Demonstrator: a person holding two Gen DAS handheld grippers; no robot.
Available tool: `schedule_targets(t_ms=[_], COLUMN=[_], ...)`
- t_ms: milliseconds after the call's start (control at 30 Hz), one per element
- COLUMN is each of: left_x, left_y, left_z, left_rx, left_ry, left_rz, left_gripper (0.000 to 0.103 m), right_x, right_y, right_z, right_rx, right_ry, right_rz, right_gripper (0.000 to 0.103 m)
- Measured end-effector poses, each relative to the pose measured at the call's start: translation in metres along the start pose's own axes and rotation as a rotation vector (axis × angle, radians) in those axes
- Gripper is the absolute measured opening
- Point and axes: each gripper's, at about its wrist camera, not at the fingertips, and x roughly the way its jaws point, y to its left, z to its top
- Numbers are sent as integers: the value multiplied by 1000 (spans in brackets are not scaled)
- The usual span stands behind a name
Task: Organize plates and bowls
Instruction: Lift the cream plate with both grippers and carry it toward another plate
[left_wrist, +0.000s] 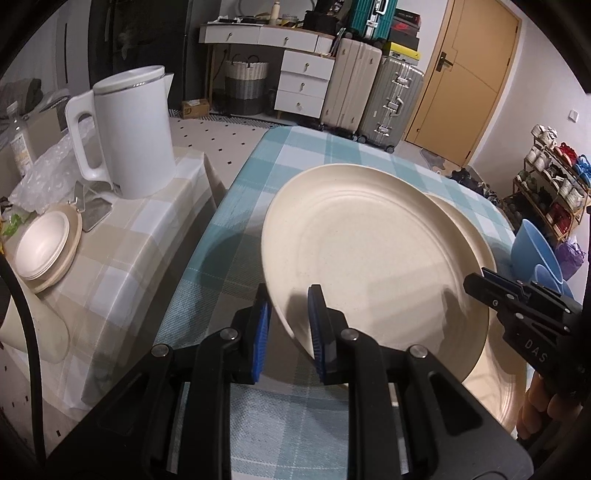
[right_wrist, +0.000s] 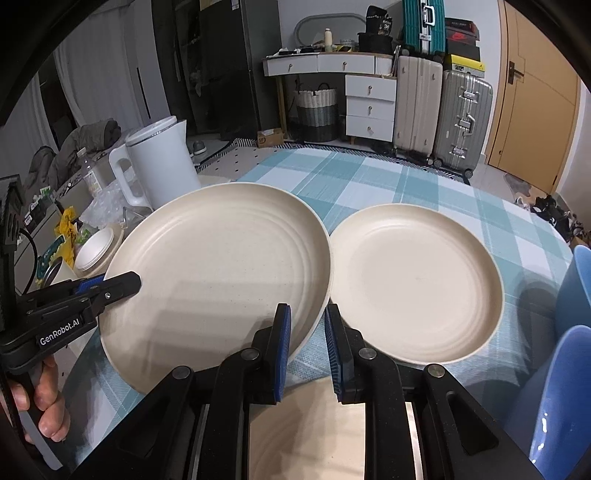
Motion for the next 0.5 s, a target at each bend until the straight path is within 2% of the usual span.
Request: schedule_targets(t_ms=[500], left_x=[-32], left_y=[-38], left_z=[-3], left_rx=[75], left_ry=[-32], left_rz=[-50], left_gripper=[17], right_x=[-44], right_y=[-17], right_z=[-9], right_rx=[47], right_ry=[-54], right_rz=[-32], right_gripper=[19])
